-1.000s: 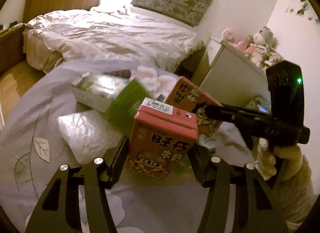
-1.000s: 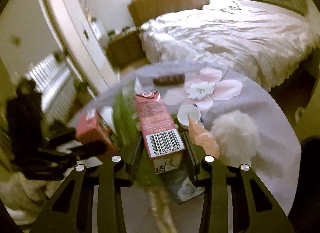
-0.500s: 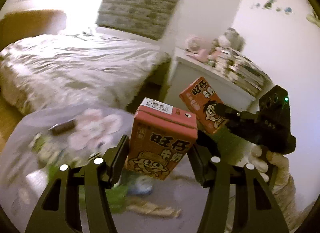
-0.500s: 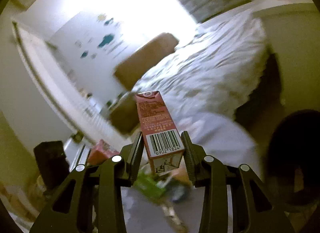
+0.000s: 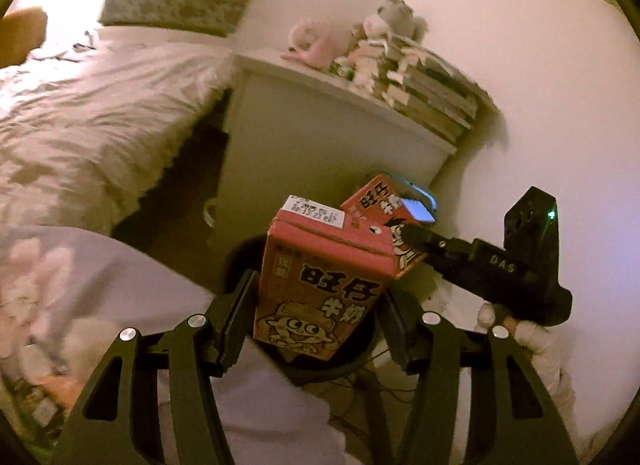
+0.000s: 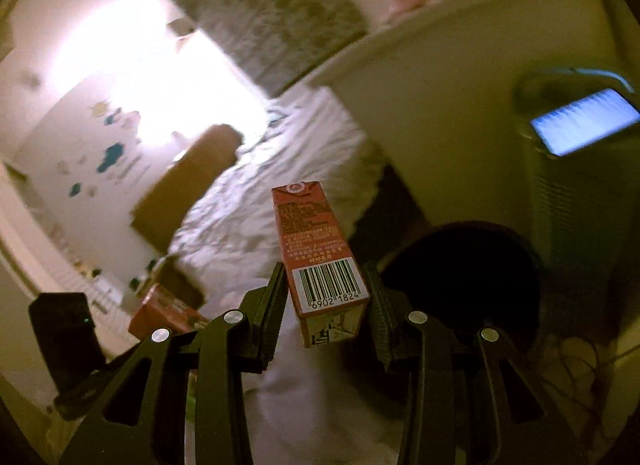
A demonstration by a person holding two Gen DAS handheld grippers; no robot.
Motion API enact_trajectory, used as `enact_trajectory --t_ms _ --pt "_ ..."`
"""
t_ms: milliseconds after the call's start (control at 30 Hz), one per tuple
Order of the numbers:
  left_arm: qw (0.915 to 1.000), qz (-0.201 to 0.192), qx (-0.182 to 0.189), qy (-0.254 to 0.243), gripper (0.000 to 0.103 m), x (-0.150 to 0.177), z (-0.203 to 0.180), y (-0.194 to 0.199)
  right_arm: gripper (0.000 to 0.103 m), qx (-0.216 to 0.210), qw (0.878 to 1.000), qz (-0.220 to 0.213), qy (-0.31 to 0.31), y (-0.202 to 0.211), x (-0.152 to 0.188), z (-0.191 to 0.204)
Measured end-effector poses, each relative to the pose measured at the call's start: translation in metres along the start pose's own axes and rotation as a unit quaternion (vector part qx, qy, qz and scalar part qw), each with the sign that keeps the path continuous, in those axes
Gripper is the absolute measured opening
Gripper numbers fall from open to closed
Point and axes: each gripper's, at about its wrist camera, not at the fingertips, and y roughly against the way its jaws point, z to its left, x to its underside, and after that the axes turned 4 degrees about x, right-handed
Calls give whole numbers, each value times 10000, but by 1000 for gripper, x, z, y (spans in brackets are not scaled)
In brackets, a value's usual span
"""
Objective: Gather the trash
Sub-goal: 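Carry both red cartons over the black bin while both tools open to release them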
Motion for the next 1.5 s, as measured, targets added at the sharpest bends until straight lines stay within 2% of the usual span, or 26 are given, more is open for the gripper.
enact_trajectory --t_ms 133,333,633,1033,1133,1167,1200,1233,1267,1333,1500 --pt "9997 241 88 2 56 3 -4 -32 39 226 9994 140 -216 -13 7 -31" --pt "9987 510 68 37 56 11 0 -62 39 350 9981 328 -394 -35 14 -51" --pt "9975 701 17 122 56 14 7 -84 39 459 9964 482 -521 -49 26 -63" --pt "9963 853 21 139 57 17 4 -104 39 589 9949 591 -559 -58 24 -74" --pt "9957 918 -68 136 59 16 3 -107 40 643 9943 644 -564 -61 22 -74" --pt "9956 924 -101 137 63 16 3 -107 40 657 9940 660 -580 -65 18 -73" --pt "9957 899 -141 154 72 15 3 -105 40 678 9937 672 -582 -65 18 -73" --pt "9961 847 -178 172 76 14 3 -102 47 720 9935 673 -562 -65 19 -72" --pt "9964 802 -200 181 80 14 3 -99 60 767 9934 652 -552 -63 20 -72" --pt "9971 709 -242 155 80 12 2 -89 70 796 9935 584 -569 -60 20 -70" --pt "9982 498 -291 145 80 13 2 -57 70 722 9951 557 -379 -57 22 -56"
